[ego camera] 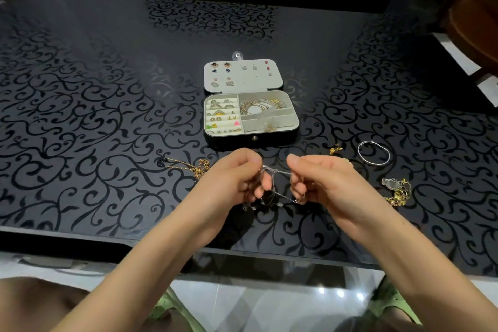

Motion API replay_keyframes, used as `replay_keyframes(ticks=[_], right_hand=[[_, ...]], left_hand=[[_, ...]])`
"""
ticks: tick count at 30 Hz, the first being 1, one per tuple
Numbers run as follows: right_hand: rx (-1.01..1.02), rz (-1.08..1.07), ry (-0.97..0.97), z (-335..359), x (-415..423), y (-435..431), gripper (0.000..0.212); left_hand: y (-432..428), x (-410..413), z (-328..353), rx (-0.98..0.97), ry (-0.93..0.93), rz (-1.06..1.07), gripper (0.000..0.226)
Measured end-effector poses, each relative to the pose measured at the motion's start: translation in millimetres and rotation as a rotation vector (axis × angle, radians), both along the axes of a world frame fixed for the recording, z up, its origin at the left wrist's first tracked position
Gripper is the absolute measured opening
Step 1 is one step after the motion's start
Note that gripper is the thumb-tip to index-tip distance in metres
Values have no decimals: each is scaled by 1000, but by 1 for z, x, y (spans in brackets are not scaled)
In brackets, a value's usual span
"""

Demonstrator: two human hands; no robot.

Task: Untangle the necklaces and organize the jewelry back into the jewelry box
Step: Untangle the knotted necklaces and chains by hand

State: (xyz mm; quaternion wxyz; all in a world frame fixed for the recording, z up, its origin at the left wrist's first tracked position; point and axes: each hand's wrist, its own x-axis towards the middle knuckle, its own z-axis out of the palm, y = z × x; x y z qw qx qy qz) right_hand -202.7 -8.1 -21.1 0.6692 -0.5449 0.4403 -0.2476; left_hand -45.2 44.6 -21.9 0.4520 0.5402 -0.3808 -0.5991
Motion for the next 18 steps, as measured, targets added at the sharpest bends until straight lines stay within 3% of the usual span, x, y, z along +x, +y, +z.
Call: replay_keyframes(ticks=[4, 13, 18], right_hand=[[-28, 36, 39, -3, 2, 4, 22], [-109, 93, 26, 0, 2, 4, 11], [-291, 112, 35, 0, 1, 5, 13]], left_hand=[[1, 2, 0, -4, 19, -3, 25], [0, 7, -3, -124, -143, -77, 21], [-5, 7, -4, -167, -128, -58, 19]])
